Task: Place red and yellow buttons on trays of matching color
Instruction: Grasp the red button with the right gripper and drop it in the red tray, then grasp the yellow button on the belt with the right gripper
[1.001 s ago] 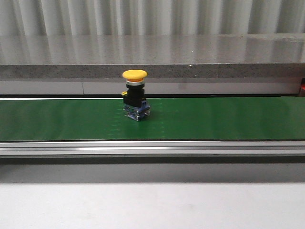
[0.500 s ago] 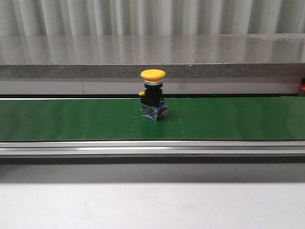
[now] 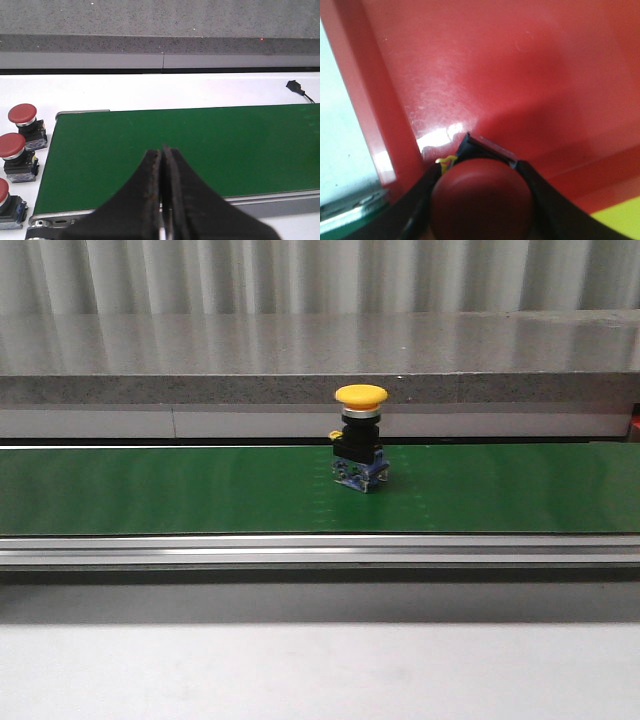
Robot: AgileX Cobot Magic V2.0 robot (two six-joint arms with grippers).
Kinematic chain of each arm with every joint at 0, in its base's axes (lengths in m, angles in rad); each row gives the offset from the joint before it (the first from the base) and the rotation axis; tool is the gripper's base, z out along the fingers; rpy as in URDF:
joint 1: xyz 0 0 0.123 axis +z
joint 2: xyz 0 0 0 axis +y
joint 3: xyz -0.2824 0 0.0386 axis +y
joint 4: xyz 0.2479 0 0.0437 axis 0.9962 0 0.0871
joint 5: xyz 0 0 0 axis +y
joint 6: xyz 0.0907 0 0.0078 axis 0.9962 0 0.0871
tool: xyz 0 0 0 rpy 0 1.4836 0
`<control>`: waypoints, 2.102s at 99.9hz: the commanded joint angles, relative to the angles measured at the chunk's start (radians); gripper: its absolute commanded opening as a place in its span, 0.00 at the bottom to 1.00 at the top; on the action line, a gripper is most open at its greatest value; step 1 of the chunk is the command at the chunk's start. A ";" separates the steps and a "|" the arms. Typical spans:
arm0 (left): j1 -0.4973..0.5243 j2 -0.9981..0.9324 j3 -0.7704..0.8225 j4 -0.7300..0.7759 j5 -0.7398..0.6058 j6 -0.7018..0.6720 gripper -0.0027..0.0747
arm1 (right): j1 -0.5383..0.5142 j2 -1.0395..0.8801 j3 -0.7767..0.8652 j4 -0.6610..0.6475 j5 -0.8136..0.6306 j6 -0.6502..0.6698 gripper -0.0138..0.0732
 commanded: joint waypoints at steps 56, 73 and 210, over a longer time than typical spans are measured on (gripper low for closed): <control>-0.010 0.001 -0.024 -0.002 -0.080 0.003 0.01 | -0.007 0.019 -0.039 -0.008 -0.136 -0.007 0.78; -0.010 0.001 -0.024 -0.002 -0.080 0.003 0.01 | -0.009 0.019 -0.049 -0.008 -0.130 -0.007 0.80; -0.010 0.001 -0.024 -0.002 -0.080 0.003 0.01 | 0.378 -0.588 0.342 -0.008 0.159 -0.104 0.79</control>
